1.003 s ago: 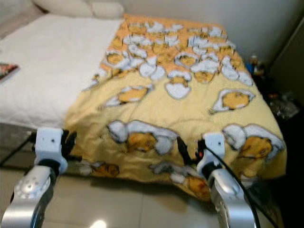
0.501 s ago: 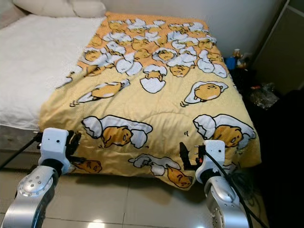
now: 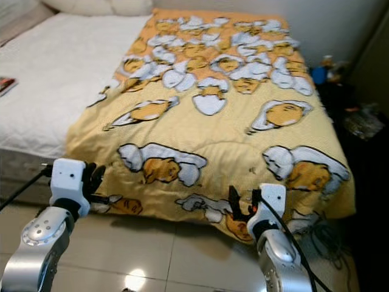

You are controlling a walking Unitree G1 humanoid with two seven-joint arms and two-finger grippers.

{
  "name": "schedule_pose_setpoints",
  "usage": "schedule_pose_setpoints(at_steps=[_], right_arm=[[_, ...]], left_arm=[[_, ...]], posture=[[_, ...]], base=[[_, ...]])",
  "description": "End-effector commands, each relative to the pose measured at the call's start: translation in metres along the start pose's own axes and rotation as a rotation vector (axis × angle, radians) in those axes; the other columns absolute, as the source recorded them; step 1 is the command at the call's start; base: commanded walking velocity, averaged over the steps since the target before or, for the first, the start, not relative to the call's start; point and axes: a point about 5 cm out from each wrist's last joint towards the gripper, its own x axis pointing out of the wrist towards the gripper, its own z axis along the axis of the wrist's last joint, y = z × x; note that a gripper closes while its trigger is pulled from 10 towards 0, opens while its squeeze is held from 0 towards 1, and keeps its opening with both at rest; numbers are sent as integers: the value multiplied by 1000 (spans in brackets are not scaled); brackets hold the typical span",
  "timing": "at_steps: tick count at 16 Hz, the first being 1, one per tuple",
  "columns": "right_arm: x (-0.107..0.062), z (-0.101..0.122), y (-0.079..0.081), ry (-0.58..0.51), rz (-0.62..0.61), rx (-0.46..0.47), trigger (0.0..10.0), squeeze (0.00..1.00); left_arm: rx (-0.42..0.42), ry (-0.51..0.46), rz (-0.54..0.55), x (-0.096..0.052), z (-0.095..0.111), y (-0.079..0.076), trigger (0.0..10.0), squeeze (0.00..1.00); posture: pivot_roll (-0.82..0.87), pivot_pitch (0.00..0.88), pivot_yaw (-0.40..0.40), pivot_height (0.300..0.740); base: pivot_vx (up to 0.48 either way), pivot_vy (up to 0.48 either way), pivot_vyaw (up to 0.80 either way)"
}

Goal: Clean up the room

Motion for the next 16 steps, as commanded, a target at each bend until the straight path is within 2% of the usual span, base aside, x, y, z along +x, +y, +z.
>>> schedule_pose_setpoints(at_steps=[1,4,5,7,8,9,10,11,13,16], right_arm=[[-3,0,1,-7,-2,0,10000,0],[-8,-6,-5,15,-5,7,10000,0],[-11,-13,-10,39,12,-1,10000,0],[-11,-16,-19,66,9,-38,10000,0],[-13,-5,-32,46,-24,-33,10000,0],[-16,-1,-29,25,-6,-2,10000,0],[-17,-3,-24,19,5,-56,10000,0],[-18,-3,-19,15,27,-78,10000,0],[-18,-4,-12,5,76,-62,10000,0],[-14,-5,-8,22,124,-59,10000,0]], left_arm=[[15,11,-6,-1,0,3,10000,0],[14,35,-17,-2,-8,-3,10000,0],[21,52,-32,-6,-17,-11,10000,0],[-30,59,-24,-8,-23,-20,10000,0],[-8,53,-50,-8,-19,-29,10000,0],[-32,42,-45,-13,-18,-28,10000,0],[-56,29,-25,-18,-19,-21,10000,0],[-42,26,12,-21,-22,-13,10000,0],[-51,16,79,-31,-22,-2,10000,0],[-37,25,88,-33,-22,-7,10000,0]], posture=[[-104,0,17,740],[-121,0,24,740],[-142,0,29,740],[-162,0,28,740],[-151,0,32,740],[-149,0,35,740],[-164,0,39,740],[-151,0,23,740],[-144,0,23,740],[-115,0,15,740]], base=[[0,0,0],[0,0,0],[0,0,0],[0,0,0],[0,0,0],[0,0,0],[0,0,0],[0,0,0],[0,0,0],[0,0,0]])
